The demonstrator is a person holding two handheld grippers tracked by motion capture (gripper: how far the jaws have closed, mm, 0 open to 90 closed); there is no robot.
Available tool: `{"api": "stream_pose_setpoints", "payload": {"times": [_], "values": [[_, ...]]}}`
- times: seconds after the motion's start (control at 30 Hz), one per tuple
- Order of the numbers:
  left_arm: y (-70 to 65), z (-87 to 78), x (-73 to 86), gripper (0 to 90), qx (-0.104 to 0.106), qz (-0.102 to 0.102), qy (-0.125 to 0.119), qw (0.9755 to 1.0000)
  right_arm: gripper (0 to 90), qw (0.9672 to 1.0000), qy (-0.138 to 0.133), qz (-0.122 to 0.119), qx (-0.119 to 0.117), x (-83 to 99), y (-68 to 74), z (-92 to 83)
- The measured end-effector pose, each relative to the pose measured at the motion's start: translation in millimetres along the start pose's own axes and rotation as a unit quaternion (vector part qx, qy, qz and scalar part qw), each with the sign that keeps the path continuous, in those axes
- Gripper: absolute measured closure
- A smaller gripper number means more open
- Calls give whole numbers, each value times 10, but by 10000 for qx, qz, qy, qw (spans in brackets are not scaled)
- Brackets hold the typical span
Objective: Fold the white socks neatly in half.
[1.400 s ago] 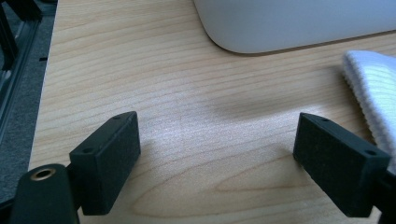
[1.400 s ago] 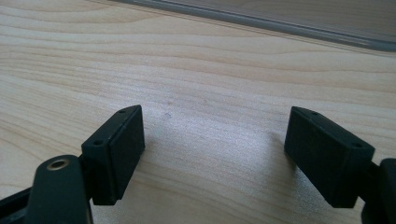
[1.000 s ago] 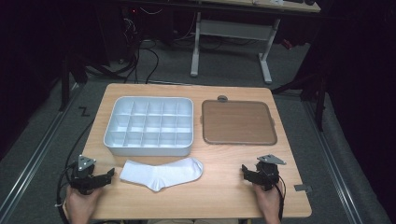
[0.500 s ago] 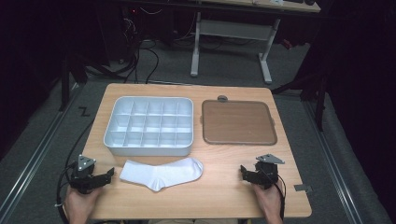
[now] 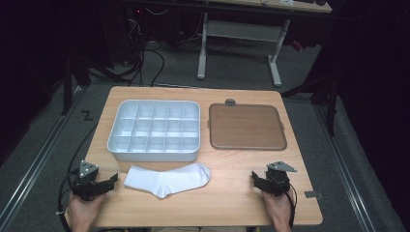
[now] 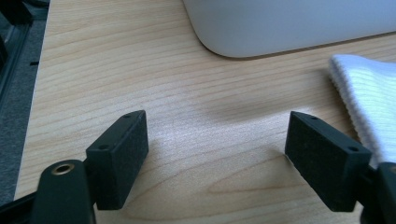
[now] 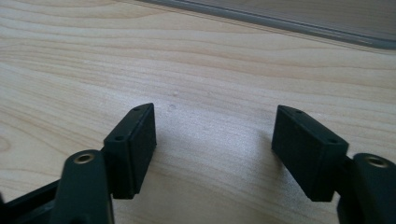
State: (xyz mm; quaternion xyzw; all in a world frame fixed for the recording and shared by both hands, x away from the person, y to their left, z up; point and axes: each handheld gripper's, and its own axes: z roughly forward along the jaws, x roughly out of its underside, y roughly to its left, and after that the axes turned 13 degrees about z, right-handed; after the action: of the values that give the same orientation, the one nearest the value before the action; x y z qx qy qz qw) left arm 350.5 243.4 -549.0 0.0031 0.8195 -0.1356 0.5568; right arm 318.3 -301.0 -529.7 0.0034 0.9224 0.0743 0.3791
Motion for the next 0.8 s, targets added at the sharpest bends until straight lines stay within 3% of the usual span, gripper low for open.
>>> {"api": "stream_pose_setpoints", "payload": {"times": [0.37, 0.63, 0.7, 0.8], "values": [[-82, -65, -49, 266, 335, -324, -12, 9989, 441, 9998, -85, -69, -174, 7, 110, -89], [-222, -136, -121, 298, 648, -492, -43, 9967, 513, 9985, -150, -180, -500, -6, 281, -143], [-297, -160, -161, 305, 797, -528, 8, 9954, 543, 9969, -145, -271, -721, -3, 394, -146], [-356, -168, -185, 307, 891, -607, 16, 9942, 553, 9960, -147, -322, -824, -4, 446, -139]]}}
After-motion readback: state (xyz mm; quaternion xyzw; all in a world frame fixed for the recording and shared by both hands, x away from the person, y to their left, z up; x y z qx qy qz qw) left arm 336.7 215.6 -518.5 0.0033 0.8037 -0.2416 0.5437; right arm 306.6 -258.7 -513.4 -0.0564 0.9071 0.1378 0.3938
